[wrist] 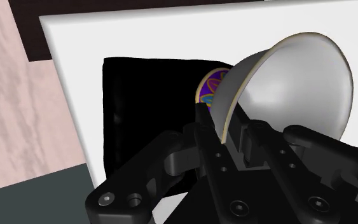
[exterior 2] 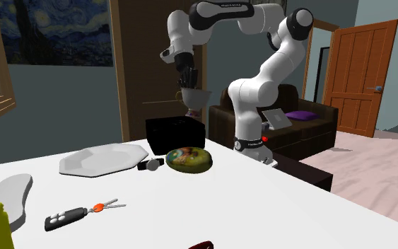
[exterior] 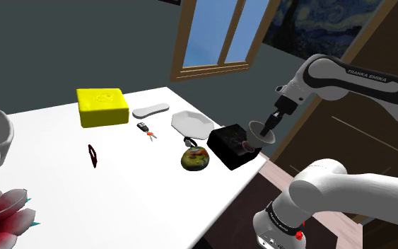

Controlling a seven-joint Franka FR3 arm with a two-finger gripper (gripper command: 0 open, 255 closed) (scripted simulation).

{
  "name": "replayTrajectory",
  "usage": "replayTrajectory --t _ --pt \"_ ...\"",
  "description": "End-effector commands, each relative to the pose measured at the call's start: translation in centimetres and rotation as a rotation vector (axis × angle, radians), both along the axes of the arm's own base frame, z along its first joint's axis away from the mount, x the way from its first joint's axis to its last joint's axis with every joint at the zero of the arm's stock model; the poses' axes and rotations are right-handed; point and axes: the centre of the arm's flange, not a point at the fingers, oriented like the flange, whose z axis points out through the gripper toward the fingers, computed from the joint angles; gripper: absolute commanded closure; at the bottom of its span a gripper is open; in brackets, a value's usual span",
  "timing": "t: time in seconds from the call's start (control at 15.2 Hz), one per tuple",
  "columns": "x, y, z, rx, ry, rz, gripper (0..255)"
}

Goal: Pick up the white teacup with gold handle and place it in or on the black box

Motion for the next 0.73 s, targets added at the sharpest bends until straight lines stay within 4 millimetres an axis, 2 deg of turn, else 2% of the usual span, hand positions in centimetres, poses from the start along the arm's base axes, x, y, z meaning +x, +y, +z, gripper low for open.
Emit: replayTrajectory --t 0.0,0.33,0.59,0.66 --pt "0.0 0.0 0.0 0.0 0.0 0.0 0" --pt "0.0 0.0 0.0 0.0 0.0 0.0 0" --pt "-0.2 -1.9 4.6 0.0 0.0 0.0 0" --pt "-0.2 -1.9 4.6 0.0 0.0 0.0 0"
